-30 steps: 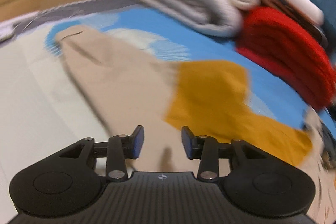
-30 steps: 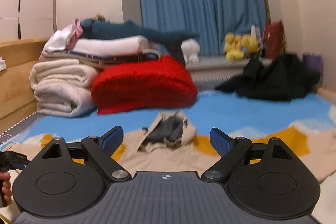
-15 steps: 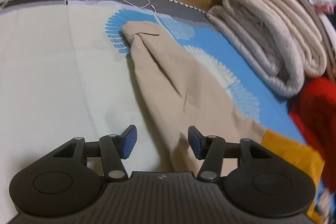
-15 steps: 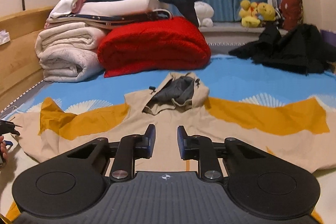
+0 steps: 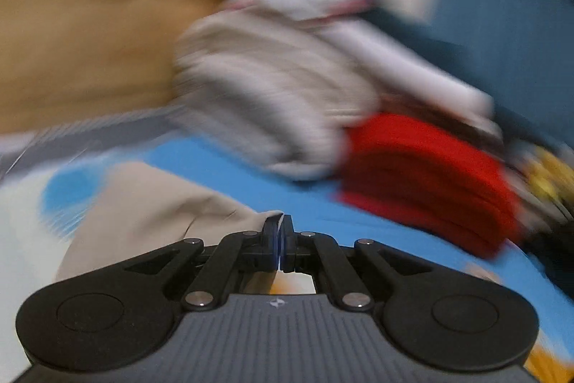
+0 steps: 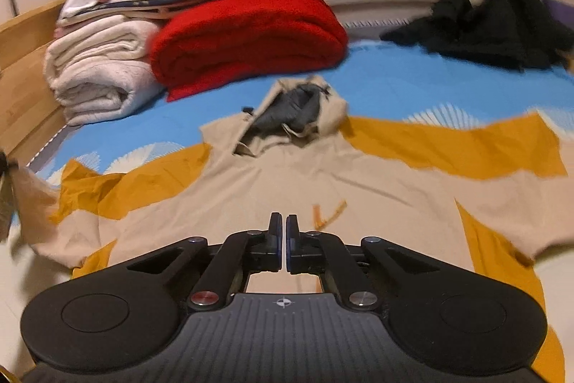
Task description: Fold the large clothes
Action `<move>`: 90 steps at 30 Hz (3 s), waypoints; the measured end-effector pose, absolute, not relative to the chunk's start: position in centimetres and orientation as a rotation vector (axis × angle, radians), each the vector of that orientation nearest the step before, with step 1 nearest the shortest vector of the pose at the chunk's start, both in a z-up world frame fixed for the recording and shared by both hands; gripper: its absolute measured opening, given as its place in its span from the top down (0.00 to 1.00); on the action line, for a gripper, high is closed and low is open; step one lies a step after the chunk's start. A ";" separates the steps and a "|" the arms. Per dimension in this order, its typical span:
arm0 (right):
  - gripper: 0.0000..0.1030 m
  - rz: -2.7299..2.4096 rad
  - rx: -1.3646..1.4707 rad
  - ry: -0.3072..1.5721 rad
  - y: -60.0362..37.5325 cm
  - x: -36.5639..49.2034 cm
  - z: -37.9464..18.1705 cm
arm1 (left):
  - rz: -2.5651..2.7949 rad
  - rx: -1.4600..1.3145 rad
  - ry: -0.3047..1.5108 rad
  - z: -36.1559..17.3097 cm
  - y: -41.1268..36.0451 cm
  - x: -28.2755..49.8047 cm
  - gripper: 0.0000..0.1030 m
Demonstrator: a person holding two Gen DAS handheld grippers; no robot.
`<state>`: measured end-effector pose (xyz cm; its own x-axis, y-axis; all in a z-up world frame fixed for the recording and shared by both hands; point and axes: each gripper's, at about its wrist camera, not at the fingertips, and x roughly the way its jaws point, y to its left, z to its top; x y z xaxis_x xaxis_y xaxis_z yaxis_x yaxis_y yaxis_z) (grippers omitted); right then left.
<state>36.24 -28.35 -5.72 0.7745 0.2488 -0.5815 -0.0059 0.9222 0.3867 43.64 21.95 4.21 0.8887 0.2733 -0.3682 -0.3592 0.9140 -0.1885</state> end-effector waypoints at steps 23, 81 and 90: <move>0.82 0.027 0.536 0.740 -31.8 37.1 -7.7 | 0.217 -0.273 0.913 -5.3 10.3 44.0 0.50; 0.93 0.155 -0.298 0.761 -21.2 41.8 -13.3 | 0.225 -0.287 1.096 -9.7 12.4 46.4 0.40; 0.99 -0.292 0.744 0.567 -34.3 39.2 -10.7 | 0.224 -0.275 1.093 -9.7 12.3 46.2 0.40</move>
